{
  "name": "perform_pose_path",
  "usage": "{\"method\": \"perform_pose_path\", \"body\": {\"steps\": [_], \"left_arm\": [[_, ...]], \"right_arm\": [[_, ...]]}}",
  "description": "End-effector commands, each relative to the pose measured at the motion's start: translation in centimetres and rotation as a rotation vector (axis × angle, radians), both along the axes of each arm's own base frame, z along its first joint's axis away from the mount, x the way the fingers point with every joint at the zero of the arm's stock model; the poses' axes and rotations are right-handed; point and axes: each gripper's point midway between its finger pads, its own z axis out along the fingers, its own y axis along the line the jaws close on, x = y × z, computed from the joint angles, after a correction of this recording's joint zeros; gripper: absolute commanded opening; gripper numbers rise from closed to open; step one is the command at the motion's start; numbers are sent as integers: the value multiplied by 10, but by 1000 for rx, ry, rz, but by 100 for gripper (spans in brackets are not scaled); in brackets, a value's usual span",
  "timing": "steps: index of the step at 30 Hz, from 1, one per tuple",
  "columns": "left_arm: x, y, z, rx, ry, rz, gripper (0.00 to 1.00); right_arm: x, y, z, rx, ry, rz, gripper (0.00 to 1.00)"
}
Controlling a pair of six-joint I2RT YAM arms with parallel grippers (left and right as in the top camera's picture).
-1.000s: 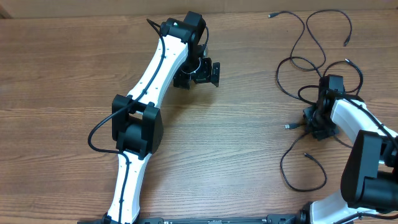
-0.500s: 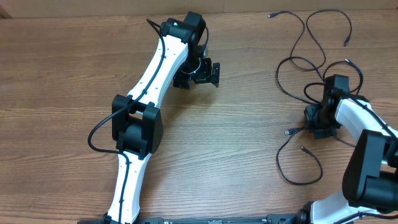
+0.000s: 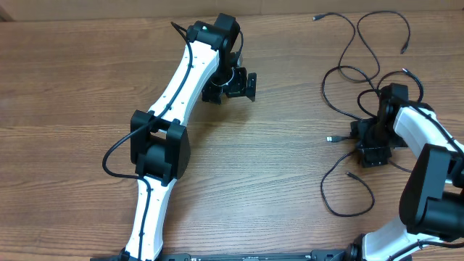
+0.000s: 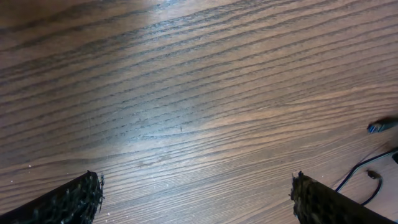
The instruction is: Untangle cables
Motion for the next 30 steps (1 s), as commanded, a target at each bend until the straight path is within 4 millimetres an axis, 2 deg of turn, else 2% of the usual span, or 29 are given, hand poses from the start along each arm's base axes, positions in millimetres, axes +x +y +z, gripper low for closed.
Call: {"method": "perform_pose_path", "body": {"steps": [1, 8, 10, 12, 17, 19, 24, 27, 30], "left_arm": [[4, -2, 9, -8, -28, 1, 100], [4, -2, 9, -8, -28, 1, 100], [4, -2, 9, -8, -29, 1, 100], [5, -2, 9, -10, -32, 0, 100], [6, -4, 10, -18, -37, 1, 100], [6, -4, 10, -20, -35, 1, 100], [-7, -5, 11, -33, 19, -8, 100], [-13, -20, 21, -154, 35, -76, 100], [-13, -24, 37, -223, 31, -69, 100]], "right_arm": [[12, -3, 13, -5, -22, -4, 84], [15, -6, 58, -35, -83, 80, 86], [11, -4, 71, -36, -98, 121, 100], [4, 5, 80, -8, -105, 202, 100], [-4, 46, 87, 162, -131, 406, 100], [-10, 54, 87, 179, -110, 453, 100], [-16, 58, 89, 184, -91, 456, 100], [-25, 58, 96, 183, -83, 463, 100], [-35, 50, 108, 125, -76, 467, 100]]}}
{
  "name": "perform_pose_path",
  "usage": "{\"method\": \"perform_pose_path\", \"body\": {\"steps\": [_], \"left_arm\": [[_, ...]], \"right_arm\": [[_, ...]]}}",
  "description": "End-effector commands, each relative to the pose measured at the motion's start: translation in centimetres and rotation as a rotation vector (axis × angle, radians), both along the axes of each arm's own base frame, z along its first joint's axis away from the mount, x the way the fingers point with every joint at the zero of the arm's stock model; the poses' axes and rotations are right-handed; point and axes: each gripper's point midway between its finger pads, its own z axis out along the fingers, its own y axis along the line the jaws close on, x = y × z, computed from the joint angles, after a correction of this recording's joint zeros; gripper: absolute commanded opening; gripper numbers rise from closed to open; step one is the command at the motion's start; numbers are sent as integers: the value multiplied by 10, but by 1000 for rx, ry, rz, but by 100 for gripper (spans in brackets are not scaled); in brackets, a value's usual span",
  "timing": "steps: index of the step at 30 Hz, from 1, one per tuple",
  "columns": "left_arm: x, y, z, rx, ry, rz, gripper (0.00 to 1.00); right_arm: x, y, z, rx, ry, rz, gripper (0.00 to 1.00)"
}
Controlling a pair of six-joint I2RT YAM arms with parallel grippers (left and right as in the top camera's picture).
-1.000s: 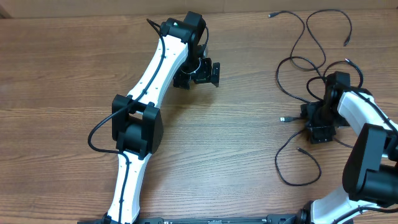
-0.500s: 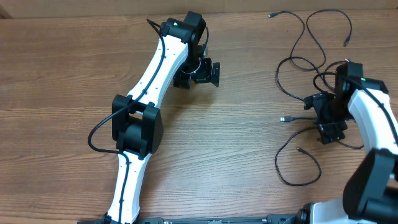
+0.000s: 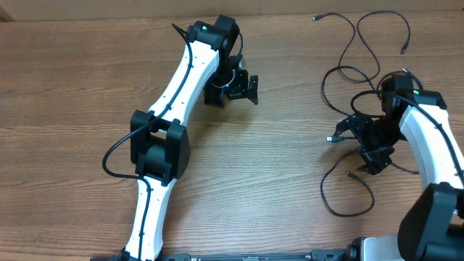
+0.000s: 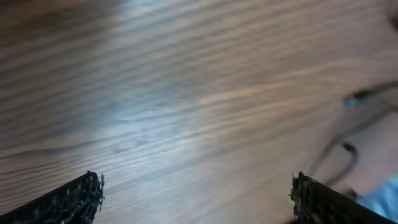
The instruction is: Untangle cables
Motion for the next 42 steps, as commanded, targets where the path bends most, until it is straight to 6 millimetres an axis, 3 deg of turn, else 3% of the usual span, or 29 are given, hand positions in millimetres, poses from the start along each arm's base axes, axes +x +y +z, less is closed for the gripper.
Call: {"method": "perform_pose_path", "body": {"steps": [1, 7, 11, 15, 17, 21, 24, 29, 34, 42], "left_arm": [[2, -10, 37, -138, -41, -19, 100], [5, 5, 87, -81, -198, 3, 100], [-5, 17, 140, -17, -354, 12, 100], [-29, 30, 189, -30, -438, 24, 99], [-39, 49, 210, 18, -489, 78, 100], [-67, 87, 248, 115, -588, 143, 99], [-95, 102, 268, 127, -615, 153, 100], [-131, 129, 279, 170, -644, 188, 100], [-164, 152, 278, 168, -676, 244, 100], [-216, 176, 235, 144, -737, 277, 100]], "right_arm": [[-6, -12, 29, -94, -85, 24, 100], [-18, -14, 74, -161, -270, 111, 100], [-28, -5, 106, -192, -424, 174, 100], [-37, 2, 126, -207, -523, 191, 100], [-41, 2, 132, -212, -552, 189, 100], [-42, 2, 136, -216, -568, 188, 100], [-40, 2, 134, -214, -561, 188, 100], [-37, 2, 130, -213, -548, 197, 100], [-36, 2, 130, -216, -553, 211, 100], [-30, 1, 133, -221, -577, 209, 100]]}}
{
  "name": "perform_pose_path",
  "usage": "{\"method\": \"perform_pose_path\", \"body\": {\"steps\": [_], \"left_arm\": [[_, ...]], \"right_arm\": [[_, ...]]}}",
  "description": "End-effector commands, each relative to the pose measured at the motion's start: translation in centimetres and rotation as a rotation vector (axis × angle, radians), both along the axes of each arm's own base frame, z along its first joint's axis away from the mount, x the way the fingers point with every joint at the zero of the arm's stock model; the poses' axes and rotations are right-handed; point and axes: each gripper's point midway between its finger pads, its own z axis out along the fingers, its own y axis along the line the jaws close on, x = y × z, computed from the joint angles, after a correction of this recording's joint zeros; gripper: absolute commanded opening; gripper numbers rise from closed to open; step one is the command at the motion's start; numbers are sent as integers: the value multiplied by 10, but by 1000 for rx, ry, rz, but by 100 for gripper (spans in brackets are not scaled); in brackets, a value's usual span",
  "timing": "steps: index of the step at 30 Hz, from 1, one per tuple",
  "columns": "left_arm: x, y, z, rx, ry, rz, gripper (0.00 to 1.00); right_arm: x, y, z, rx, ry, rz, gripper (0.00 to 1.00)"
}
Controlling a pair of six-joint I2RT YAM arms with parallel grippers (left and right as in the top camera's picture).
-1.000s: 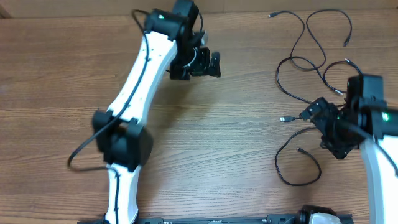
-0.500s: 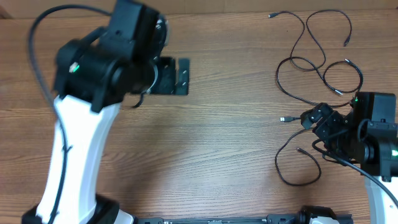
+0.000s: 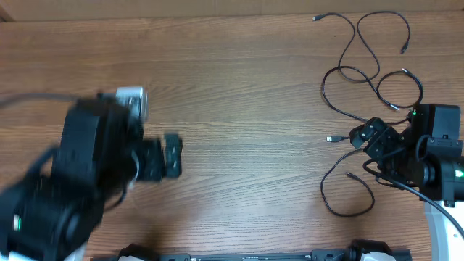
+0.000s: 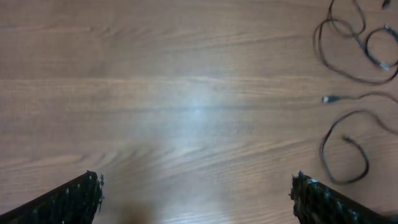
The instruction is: Untangle cables
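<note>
Thin black cables (image 3: 351, 68) lie in loose crossing loops on the right of the wooden table, from the far edge down to a lower loop (image 3: 324, 190). In the left wrist view the same cables (image 4: 321, 149) show at the right edge, far below. My left gripper (image 3: 172, 154), blurred, hangs over the near left of the table, well away from the cables. It is open (image 4: 196, 183), with only bare wood between its fingers. My right gripper (image 3: 371, 135) is beside the cables' right side, over one strand. How its jaws stand is not visible.
A small plug end (image 3: 330, 138) lies apart just left of the right gripper. The wooden table (image 3: 246, 94) is bare between the two arms. The right arm's body fills the near right corner.
My left arm has drawn back from the far middle of the table to the near left and sits higher. The right gripper has shifted right and slightly away from the lower loop.
At first my left gripper was low and open over the far middle, and my right gripper was down on the cables. Then the right gripper stood spread over them. Now both arms are pulled back; the cables lie much as before.
</note>
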Motion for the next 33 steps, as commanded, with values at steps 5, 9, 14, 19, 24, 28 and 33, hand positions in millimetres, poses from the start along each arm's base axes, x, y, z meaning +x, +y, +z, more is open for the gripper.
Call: {"method": "perform_pose_path", "body": {"steps": [5, 9, 14, 19, 24, 28, 33], "left_arm": [[-32, 17, -36, -82, -125, 76, 100], [-37, 24, -52, -80, -157, 96, 99], [-38, 29, -65, -45, -128, 114, 99], [-36, 28, -67, -41, -116, 114, 100], [-36, 28, -67, -40, -114, 114, 100], [-36, 28, -67, -40, -114, 114, 100], [-36, 28, -68, -40, -114, 114, 99]], "right_arm": [[8, -2, 7, -21, -45, 5, 100], [12, -3, 9, -23, -62, 3, 100], [15, -3, 11, -24, -78, 2, 100], [16, -3, 11, -25, -82, 2, 100], [16, -3, 11, -25, -82, 2, 100], [16, -3, 11, -25, -82, 2, 100], [16, -3, 11, -25, -82, 2, 100]]}}
